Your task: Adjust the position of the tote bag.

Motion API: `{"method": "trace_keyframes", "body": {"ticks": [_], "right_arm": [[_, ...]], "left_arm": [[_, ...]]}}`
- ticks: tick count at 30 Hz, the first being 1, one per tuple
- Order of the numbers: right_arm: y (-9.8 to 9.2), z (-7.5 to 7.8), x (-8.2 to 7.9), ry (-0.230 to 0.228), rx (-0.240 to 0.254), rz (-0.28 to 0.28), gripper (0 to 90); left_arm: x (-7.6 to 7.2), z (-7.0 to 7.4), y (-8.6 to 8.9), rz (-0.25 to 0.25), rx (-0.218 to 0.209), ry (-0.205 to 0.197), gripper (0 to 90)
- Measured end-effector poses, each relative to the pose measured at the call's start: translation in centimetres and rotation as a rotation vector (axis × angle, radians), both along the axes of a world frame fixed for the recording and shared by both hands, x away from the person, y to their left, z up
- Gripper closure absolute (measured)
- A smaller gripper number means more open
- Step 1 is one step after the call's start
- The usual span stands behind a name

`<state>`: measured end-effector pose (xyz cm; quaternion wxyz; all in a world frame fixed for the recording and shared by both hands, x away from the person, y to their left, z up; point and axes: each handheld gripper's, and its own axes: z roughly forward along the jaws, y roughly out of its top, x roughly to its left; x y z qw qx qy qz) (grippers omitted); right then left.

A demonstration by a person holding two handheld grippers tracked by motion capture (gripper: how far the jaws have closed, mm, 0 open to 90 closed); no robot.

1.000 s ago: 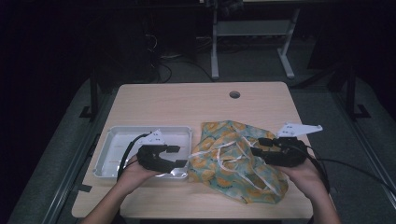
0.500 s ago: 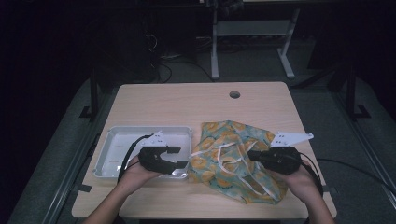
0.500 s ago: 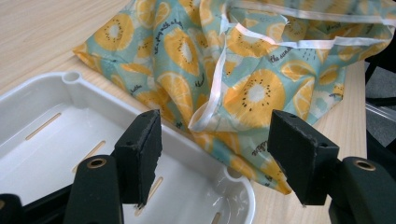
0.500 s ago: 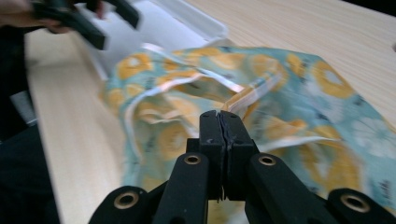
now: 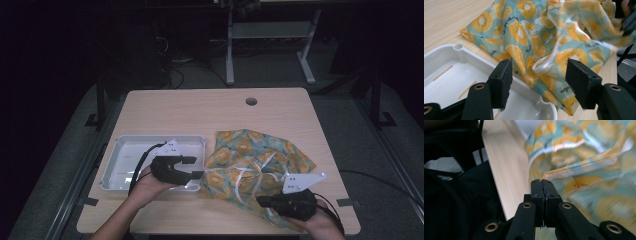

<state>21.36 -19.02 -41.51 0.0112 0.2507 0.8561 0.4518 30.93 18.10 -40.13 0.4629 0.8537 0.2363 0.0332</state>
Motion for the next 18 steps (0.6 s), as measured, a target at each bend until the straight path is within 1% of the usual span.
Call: {"method": "trace_keyframes", "body": {"ticks": [2,3,4,5,6,7,9,10,12,13,14,16,18], "right_arm": [[-0.3,-1.2,-0.5,0.031,-0.045,-0.007,88.1],[-0.3,-1.2,-0.5,0.031,-0.045,-0.007,88.1],[-0.5,-1.7,-0.8,0.041,-0.069,-0.012,88.0],[-0.6,-1.8,-0.8,0.046,-0.072,-0.019,87.0],[-0.6,-1.8,-0.8,0.046,-0.072,-0.019,87.0],[-0.9,-1.6,-0.6,0.046,-0.049,-0.031,80.0],[-1.0,-0.9,-0.6,0.033,-0.021,-0.035,73.6],[-1.0,-0.9,-0.6,0.033,-0.021,-0.035,73.6],[-1.1,-0.1,-0.6,0.003,0.003,-0.053,69.9],[-1.2,0.8,-0.5,-0.025,0.022,-0.075,66.5],[-1.2,0.8,-0.5,-0.025,0.022,-0.075,66.5],[-1.3,1.7,-0.2,-0.061,0.034,-0.104,63.8],[-1.1,2.7,0.4,-0.107,0.027,-0.133,62.5]], "left_arm": [[0.0,0.0,-0.1,-0.006,0.001,0.001,41.5],[0.0,-0.1,-0.2,-0.008,0.0,0.004,41.5],[0.0,-0.1,-0.2,-0.013,0.003,0.004,44.5],[0.0,-0.1,-0.3,-0.017,0.004,0.005,46.4],[0.0,-0.1,-0.3,-0.021,0.006,0.006,46.4],[0.0,-0.1,-0.4,-0.023,0.007,0.005,49.8],[-0.1,-0.2,-0.5,-0.027,0.011,0.003,55.6],[-0.1,-0.1,-0.5,-0.028,0.012,0.0,55.6],[-0.1,0.0,-0.6,-0.03,0.01,-0.001,61.8],[0.0,0.0,-0.7,-0.033,0.012,-0.006,66.0],[0.0,0.1,-0.7,-0.034,0.011,-0.006,66.0],[0.0,0.2,-0.9,-0.034,0.009,-0.009,66.6],[0.0,0.2,-1.1,-0.035,0.008,-0.015,66.3]]}}
